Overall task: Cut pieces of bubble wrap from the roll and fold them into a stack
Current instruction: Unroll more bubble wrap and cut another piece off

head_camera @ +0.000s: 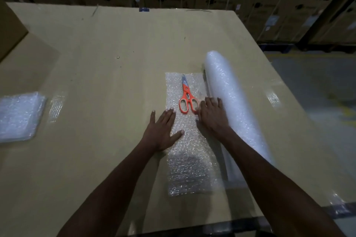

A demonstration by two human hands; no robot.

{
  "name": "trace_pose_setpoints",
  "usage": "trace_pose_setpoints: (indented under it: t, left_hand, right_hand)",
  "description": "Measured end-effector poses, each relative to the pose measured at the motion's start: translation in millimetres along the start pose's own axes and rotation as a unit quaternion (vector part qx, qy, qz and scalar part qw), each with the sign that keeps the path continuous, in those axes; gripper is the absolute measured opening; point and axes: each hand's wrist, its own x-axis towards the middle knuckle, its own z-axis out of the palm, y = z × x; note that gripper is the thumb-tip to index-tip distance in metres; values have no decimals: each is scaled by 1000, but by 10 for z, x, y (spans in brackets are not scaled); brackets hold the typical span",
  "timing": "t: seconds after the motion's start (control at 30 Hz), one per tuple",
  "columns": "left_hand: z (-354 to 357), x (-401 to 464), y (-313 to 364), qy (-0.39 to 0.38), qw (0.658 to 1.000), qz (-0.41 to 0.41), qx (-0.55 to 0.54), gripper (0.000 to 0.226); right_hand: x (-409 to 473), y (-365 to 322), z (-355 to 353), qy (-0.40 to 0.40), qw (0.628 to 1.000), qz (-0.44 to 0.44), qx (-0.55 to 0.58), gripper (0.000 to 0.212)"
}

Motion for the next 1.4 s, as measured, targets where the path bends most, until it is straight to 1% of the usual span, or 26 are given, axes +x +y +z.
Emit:
trace_pose_setpoints:
  t: [0.03, 0.1, 0.2, 0.3, 0.4, 0.47, 0.57, 0.67, 0.7, 0.77, 0.8, 0.83, 0.9, 0.93, 1.03, 1.1, 1.3, 1.37, 1.4]
  left_hand:
    - [-4, -32, -66, 4, 1000, 3, 3, 93]
    - [-23, -90, -167, 7, 1000, 5, 14, 93]
    - [-116, -137, -194, 3, 999, 6, 40, 90]
    - [-205, -69, -81, 41, 999, 6, 26, 87]
    - [-209, 155, 42, 45, 999, 8, -14, 91]
    - [-154, 276, 95, 32, 998, 15, -58, 100]
    - [-23, 272, 117, 19, 994, 10, -107, 107]
    - [33, 191, 112, 31, 993, -8, -113, 107]
    - [30, 171, 110, 34, 992, -12, -118, 106]
    - [28, 135, 88, 34, 992, -19, -119, 104]
    - [27, 97, 57, 30, 993, -22, -115, 105]
    - [30, 52, 14, 25, 994, -25, -107, 106]
    - [45, 8, -31, 19, 996, -29, -78, 109]
    - [48, 11, -37, 15, 997, -30, -70, 110]
    - [37, 35, -58, 17, 997, -27, -63, 110]
    - [51, 33, -39, 15, 998, -27, -58, 108]
    - [17, 20, -39, 22, 998, -32, -51, 108]
    - [-12, 10, -42, 22, 997, -36, -59, 108]
    - [-28, 6, -44, 21, 997, -37, -61, 108]
  right_hand:
    - [10, 36, -19, 1, 1000, 4, -14, 48]
    - [0, 97, -56, -2, 999, 16, -42, 47]
    - [-92, 161, -80, -4, 996, 50, -79, 54]
    - [-245, 204, -113, 2, 990, 123, -76, 70]
    - [-396, 275, -147, -8, 979, 203, -32, 83]
    - [-462, 339, -190, -15, 972, 234, -4, 94]
    - [-474, 473, -260, -16, 974, 223, 34, 107]
    - [-455, 770, -320, -7, 975, 198, 103, 107]
    - [-459, 906, -340, -1, 971, 190, 146, 107]
    - [-484, 1185, -403, 5, 951, 187, 245, 108]
    - [-495, 1290, -427, 2, 944, 189, 271, 107]
    - [-495, 1348, -442, -7, 941, 198, 273, 106]
    - [-462, 1399, -434, -36, 946, 221, 232, 104]
    - [-446, 1367, -424, -44, 953, 228, 193, 104]
    - [-481, 1138, -318, -19, 976, 210, 58, 103]
    - [-542, 1066, -196, -1, 982, 187, 5, 106]
    - [-467, 1066, -257, -11, 983, 183, -2, 116]
    - [-405, 950, -279, 18, 986, 163, -22, 114]
    - [-373, 858, -294, 33, 988, 151, -26, 110]
